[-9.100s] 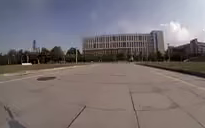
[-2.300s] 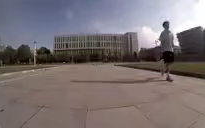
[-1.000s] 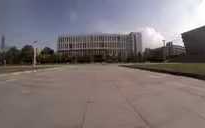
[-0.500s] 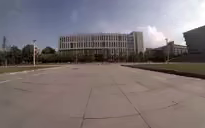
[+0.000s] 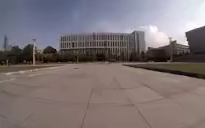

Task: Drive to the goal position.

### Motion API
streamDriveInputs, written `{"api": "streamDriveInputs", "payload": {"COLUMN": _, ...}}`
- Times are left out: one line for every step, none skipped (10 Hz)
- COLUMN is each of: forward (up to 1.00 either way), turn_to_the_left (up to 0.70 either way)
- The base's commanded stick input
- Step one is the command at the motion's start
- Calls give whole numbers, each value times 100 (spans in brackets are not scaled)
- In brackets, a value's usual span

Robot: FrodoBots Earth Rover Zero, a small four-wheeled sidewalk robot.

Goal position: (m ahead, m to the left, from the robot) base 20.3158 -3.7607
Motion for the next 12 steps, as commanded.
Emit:
{"api": "streamDriveInputs", "payload": {"forward": 100, "turn_to_the_left": 4}}
{"api": "streamDriveInputs", "payload": {"forward": 100, "turn_to_the_left": 4}}
{"api": "streamDriveInputs", "payload": {"forward": 100, "turn_to_the_left": 4}}
{"api": "streamDriveInputs", "payload": {"forward": 100, "turn_to_the_left": 4}}
{"api": "streamDriveInputs", "payload": {"forward": 100, "turn_to_the_left": 4}}
{"api": "streamDriveInputs", "payload": {"forward": 100, "turn_to_the_left": 4}}
{"api": "streamDriveInputs", "payload": {"forward": 100, "turn_to_the_left": 4}}
{"api": "streamDriveInputs", "payload": {"forward": 100, "turn_to_the_left": 4}}
{"api": "streamDriveInputs", "payload": {"forward": 100, "turn_to_the_left": 4}}
{"api": "streamDriveInputs", "payload": {"forward": 100, "turn_to_the_left": 4}}
{"api": "streamDriveInputs", "payload": {"forward": 100, "turn_to_the_left": 4}}
{"api": "streamDriveInputs", "payload": {"forward": 100, "turn_to_the_left": 4}}
